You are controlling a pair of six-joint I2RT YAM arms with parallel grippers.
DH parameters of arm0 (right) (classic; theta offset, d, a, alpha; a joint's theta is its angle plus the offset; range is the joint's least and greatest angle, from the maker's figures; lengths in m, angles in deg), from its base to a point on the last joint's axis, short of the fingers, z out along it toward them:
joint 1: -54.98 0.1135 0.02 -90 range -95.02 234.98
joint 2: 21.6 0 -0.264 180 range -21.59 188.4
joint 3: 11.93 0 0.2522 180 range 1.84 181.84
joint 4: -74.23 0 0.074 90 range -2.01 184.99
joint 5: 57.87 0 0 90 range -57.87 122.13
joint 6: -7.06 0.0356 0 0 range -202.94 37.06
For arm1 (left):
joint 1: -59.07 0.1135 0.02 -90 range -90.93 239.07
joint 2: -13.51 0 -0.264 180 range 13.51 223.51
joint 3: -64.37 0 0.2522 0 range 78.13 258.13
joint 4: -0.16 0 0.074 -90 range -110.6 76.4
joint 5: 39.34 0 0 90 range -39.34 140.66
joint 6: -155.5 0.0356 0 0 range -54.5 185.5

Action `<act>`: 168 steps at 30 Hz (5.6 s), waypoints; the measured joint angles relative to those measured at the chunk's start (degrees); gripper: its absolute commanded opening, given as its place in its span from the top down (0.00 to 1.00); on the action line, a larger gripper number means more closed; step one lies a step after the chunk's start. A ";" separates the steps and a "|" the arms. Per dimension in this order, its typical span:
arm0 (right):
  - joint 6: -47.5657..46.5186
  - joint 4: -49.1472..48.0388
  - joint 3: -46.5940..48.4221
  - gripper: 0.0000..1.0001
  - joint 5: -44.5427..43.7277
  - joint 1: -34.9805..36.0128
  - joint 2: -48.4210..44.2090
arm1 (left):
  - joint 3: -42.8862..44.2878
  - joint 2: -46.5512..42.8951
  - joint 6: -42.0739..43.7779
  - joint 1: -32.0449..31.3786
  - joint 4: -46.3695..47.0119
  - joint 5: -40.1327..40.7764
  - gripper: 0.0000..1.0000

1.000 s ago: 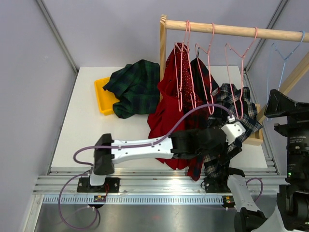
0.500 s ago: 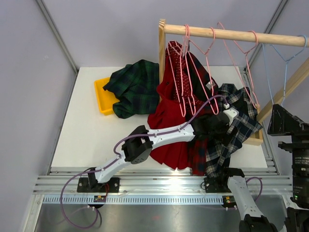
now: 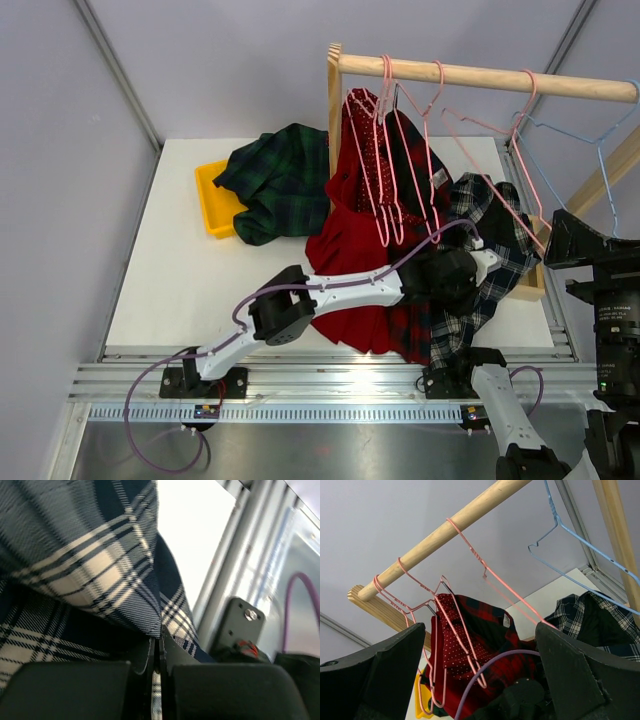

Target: Remove the skirt from the hanger

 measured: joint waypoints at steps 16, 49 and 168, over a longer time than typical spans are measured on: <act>0.00 -0.07 -0.02 0.01 -0.35 0.00 0.00 | 0.57 -34.64 9.03 -10.14 -19.37 15.87 1.00; -1.22 -5.40 -5.40 0.01 2.36 0.07 4.74 | 20.35 -51.12 48.70 32.39 -13.35 53.18 1.00; -5.31 -5.07 1.92 1.00 7.87 29.73 21.81 | -4.79 -54.31 18.84 -8.17 -13.60 19.45 0.01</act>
